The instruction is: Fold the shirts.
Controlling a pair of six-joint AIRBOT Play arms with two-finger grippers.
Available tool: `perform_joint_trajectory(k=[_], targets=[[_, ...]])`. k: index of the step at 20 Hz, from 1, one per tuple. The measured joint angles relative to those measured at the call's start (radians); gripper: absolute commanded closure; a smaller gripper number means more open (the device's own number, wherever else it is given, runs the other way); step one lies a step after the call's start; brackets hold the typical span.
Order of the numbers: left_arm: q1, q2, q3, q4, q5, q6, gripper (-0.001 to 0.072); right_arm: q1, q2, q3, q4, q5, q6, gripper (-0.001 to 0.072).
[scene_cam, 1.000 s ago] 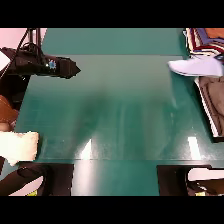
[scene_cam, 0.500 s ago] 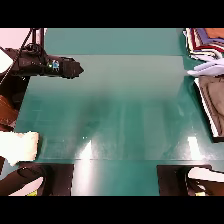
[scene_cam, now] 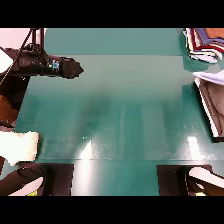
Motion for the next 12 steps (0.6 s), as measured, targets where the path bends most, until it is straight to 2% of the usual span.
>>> perform_joint_trajectory(k=[5, 6, 7, 8, 12], targets=[[0.0, 0.0, 0.0, 0.0, -0.006, 0.018, 0.0684, -0.106, 0.122, -0.263, -0.114, 0.028, 0.009, 0.0678], [0.0, 0.0, 0.0, 0.0, -0.007, 0.02, 0.0685, -0.13, 0.138, -0.307, -0.127, 0.032, 0.01, 0.0482], [0.0, 0.0, 0.0, 0.0, -0.007, 0.021, 0.0684, -0.156, 0.153, -0.35, -0.135, 0.035, 0.01, 0.0146], [0.0, 0.0, 0.0, 0.0, -0.007, 0.021, 0.0684, -0.179, 0.165, -0.385, -0.14, 0.037, 0.01, 0.0025], [0.0, 0.0, 0.0, 0.0, -0.007, 0.024, 0.0684, -0.243, 0.194, -0.446, -0.129, 0.037, 0.011, 0.0041]])
